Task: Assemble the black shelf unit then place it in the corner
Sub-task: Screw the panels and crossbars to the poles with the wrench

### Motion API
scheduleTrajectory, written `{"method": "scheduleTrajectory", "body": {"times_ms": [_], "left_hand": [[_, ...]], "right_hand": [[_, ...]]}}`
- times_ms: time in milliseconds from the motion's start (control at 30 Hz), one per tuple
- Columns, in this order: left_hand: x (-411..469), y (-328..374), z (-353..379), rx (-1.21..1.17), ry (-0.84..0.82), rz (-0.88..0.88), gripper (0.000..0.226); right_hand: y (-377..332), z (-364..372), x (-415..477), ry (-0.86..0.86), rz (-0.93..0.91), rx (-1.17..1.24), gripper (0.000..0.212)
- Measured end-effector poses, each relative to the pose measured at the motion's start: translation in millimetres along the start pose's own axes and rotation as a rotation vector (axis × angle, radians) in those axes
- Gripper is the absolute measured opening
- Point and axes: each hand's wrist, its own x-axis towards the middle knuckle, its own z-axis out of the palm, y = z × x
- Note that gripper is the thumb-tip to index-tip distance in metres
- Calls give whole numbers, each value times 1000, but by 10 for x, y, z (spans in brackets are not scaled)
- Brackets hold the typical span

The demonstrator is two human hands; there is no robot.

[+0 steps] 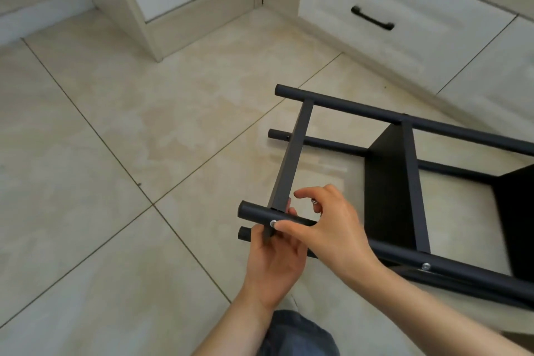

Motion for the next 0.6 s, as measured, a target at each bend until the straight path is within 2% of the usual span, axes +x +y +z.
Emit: {"method": "scheduleTrajectory", "body": {"times_ms": [100,200,233,367,600], "left_hand": [[-79,-4,-47,13,8,-22,65],[-129,16,-102,107,85,-36,35],[-135,37,-130,136,136,-39,32],[-220,172,-157,338,303,-67,40],[-362,589,-60,976,492,-176,41]], "right_hand": [[54,70,-17,-43,-9,-16,60],[86,106,-18,-57,-39,-24,59],[92,111,-16,-62,-46,-23,60],[116,118,-16,-82,-45,-39,63],[145,241,-64,-124,-58,-98,59]]}}
